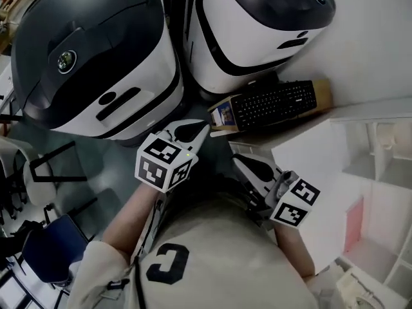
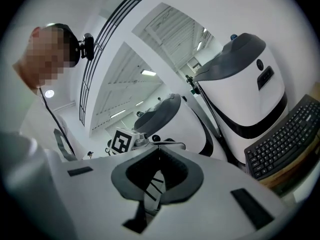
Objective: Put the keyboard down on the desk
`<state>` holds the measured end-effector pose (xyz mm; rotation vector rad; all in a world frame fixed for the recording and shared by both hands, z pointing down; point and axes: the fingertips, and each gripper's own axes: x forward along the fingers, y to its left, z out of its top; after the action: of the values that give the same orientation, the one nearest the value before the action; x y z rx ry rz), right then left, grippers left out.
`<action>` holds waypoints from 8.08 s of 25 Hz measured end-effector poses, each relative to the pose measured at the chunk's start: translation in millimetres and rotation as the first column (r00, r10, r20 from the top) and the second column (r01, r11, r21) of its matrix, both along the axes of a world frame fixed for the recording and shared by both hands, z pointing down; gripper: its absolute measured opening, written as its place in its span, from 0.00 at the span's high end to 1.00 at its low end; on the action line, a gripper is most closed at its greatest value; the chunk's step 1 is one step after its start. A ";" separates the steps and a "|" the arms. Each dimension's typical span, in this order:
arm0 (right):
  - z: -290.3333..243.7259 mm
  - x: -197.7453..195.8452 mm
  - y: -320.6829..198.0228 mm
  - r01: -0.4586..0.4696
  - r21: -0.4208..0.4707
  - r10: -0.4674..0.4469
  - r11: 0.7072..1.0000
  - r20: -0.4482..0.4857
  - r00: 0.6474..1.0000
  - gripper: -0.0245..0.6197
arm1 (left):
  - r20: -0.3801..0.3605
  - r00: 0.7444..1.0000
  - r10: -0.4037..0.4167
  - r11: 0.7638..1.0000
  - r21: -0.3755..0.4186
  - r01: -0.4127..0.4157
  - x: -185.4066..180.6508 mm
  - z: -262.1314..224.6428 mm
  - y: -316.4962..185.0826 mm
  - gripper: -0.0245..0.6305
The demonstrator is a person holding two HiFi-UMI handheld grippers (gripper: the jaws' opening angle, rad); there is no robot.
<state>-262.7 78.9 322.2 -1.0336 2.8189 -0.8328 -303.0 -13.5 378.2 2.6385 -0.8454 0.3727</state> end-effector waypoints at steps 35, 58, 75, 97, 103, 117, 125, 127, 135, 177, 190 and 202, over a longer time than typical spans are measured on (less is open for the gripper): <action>59.2 131.0 -50.4 0.000 -0.239 0.020 0.971 0.082 0.996 0.92 | -0.015 0.991 -0.130 0.799 -0.594 0.096 155.0 196.0 -112.5 0.38; 53.4 159.8 -49.4 -0.056 -0.252 0.071 0.966 0.050 0.996 0.93 | -0.223 0.963 -0.155 0.749 -0.661 -0.033 158.9 199.7 -114.2 0.65; 59.8 163.3 -38.6 -0.070 -0.279 0.076 0.958 0.013 0.997 0.93 | -0.345 0.920 -0.183 0.642 -0.751 -0.155 174.9 211.9 -119.9 0.44; 69.9 178.7 -43.1 -0.077 -0.298 0.079 0.951 -0.003 0.997 0.93 | -0.576 0.809 -0.115 0.629 -0.673 -0.389 173.1 169.9 -97.5 0.79; 76.4 185.3 -44.4 -0.088 -0.322 0.091 0.943 -0.008 0.996 0.93 | -0.637 0.760 -0.129 0.619 -0.650 -0.440 172.1 169.7 -92.9 0.82; 106.5 252.4 -77.0 -0.141 -0.317 0.114 0.938 -0.105 0.988 0.93 | -0.654 0.744 -0.135 0.642 -0.630 -0.437 170.4 154.4 -94.3 0.82; 120.7 375.0 -168.3 -0.211 -0.321 0.149 0.924 -0.207 0.967 0.88 | -0.637 0.760 -0.131 0.652 -0.632 -0.418 168.6 150.9 -95.6 0.82; 134.1 392.5 -194.3 -0.194 -0.365 0.106 0.911 -0.247 0.963 0.52 | -0.630 0.765 -0.132 0.655 -0.635 -0.410 166.5 151.1 -94.6 0.82; 205.3 477.2 -276.7 -0.330 -0.447 0.083 0.831 -0.487 0.869 0.40 | -0.602 0.791 -0.113 0.672 -0.632 -0.385 165.5 150.6 -96.9 0.82; 218.6 429.2 -285.5 0.513 -0.429 -0.369 0.743 0.377 0.850 0.69 | -0.715 0.699 0.024 0.692 -0.493 -0.528 163.4 163.9 -93.6 0.80; 215.4 430.1 -287.7 0.504 -0.450 -0.355 0.737 0.377 0.855 0.77 | -0.657 0.753 0.045 0.699 -0.518 -0.493 165.1 163.9 -97.4 0.82; 216.3 429.2 -286.8 0.514 -0.453 -0.376 0.728 0.363 0.852 0.78 | -0.594 0.803 0.032 0.715 -0.548 -0.434 163.6 167.3 -98.7 0.82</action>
<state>166.5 -207.9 538.6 -0.1842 2.6882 -1.7396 -139.4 -112.1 545.5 1.9791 -0.1046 -0.0483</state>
